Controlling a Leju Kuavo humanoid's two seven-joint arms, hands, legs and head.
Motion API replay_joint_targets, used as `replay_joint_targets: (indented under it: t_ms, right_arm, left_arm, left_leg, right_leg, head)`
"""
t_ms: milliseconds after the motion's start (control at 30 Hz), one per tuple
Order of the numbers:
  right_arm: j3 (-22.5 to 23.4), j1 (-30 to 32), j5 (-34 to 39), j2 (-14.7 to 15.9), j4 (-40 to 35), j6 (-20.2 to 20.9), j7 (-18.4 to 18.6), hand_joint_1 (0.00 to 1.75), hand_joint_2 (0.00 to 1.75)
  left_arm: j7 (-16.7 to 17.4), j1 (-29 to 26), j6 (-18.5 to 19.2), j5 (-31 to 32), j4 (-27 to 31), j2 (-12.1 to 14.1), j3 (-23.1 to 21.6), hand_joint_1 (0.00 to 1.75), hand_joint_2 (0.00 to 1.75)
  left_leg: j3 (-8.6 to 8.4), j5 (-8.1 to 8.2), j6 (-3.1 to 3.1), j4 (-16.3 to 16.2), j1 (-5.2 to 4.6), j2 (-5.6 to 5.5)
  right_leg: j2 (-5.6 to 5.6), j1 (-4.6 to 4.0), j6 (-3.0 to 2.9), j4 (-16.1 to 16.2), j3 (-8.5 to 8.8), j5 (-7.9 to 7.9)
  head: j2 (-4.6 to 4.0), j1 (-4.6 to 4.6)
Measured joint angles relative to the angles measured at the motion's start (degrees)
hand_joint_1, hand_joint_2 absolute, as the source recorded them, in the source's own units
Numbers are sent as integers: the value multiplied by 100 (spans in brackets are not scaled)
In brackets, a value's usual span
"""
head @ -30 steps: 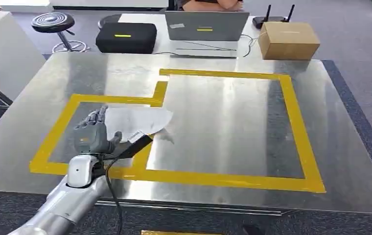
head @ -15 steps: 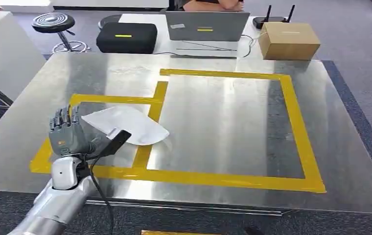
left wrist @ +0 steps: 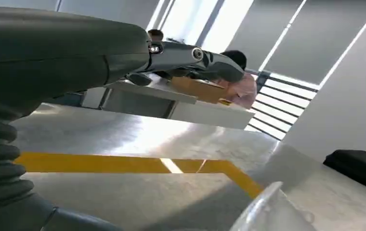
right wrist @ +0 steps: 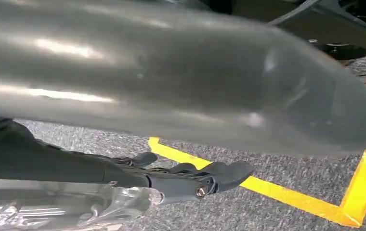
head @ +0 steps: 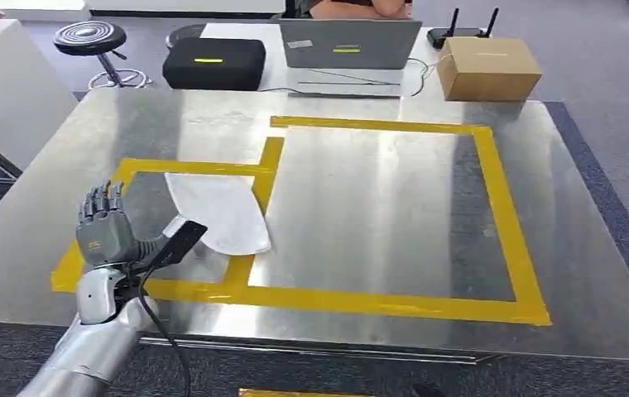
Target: Take the parts from the cabinet and place them on the table.
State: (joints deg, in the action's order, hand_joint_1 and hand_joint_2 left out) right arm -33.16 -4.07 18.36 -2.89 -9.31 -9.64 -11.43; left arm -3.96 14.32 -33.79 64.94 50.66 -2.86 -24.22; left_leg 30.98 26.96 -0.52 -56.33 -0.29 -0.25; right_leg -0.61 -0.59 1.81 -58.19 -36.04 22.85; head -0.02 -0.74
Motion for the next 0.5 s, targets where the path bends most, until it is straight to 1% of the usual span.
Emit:
replay_joint_targets:
  t_ms: [267,300,367,400,500]
  right_arm:
    - [0,7,0,0,0,2,0,0,0]
    - [0,7,0,0,0,0,0,0,0]
    - [0,7,2,0,0,2,-7,0,0]
    - [0,11,2,0,0,2,-15,0,0]
    - [2,15,11,0,0,9,-57,0,0]
  left_arm:
    - [-4,-22,2,-15,24,0,11,0,0]
    - [-61,-31,9,-56,35,0,11,0,0]
    - [-278,-82,22,-282,127,0,11,0,0]
    - [-405,-121,31,-425,193,2,11,0,0]
    - [-873,-295,42,-993,533,15,11,0,0]
  left_leg:
    - [-1,-1,0,0,0,0]
    - [-1,0,0,0,0,0]
    - [-1,0,0,0,0,0]
    - [4,16,31,-28,-22,0]
    - [8,19,60,-29,-29,0]
  right_leg:
    - [0,0,1,0,1,-1]
    - [0,0,0,0,1,-1]
    - [0,1,1,0,0,-1]
    - [1,18,25,20,5,-12]
    - [-2,27,39,21,7,-16]
  head:
    - [0,0]
    - [0,0]
    - [0,0]
    - [0,-2]
    - [0,0]
